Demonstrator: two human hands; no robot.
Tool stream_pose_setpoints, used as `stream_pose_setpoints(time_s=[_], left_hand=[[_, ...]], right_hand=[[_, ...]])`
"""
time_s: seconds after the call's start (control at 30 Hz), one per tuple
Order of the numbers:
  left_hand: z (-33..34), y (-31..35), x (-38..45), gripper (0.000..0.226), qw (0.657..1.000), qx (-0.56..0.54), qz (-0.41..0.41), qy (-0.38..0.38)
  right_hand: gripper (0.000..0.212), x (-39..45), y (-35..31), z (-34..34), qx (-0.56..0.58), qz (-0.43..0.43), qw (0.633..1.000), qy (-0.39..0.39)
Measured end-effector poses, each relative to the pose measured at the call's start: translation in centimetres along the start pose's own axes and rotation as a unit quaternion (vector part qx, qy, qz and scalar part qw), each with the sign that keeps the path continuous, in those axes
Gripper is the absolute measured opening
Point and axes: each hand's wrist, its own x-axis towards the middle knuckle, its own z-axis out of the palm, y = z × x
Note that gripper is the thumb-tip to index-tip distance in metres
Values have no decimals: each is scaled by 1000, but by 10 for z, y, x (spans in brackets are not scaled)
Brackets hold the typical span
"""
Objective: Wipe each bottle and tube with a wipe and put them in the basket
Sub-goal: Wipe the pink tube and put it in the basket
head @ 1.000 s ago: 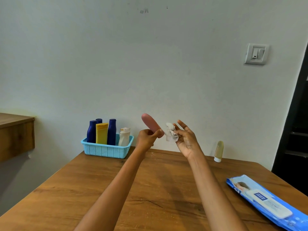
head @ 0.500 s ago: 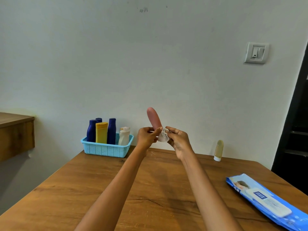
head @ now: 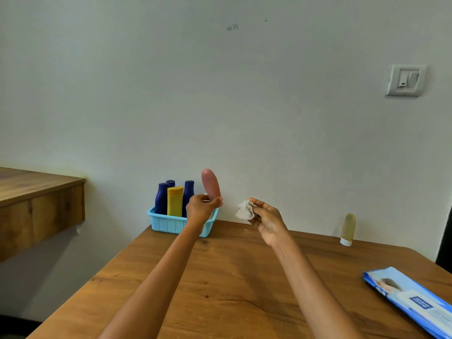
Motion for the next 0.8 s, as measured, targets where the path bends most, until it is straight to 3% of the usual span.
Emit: stream_pose_setpoints(time_s=[0.2, 0.4, 0.57, 0.8], left_hand=[[-37, -18, 16, 39, 999, 35, -4, 36], [-47, -30, 29, 24, 989, 138, 21, 41], [-40, -38, 38, 12, 975, 218, 22, 19], [-33, -48, 54, 15, 956, 289, 4, -37]], right_hand=[[26, 22, 10, 59, -31, 26, 999, -29], [42, 47, 26, 106, -223, 16, 974, -45], [41, 63, 46, 119, -318, 10, 946, -53], [38, 84, 59, 111, -367, 10, 929, -49]])
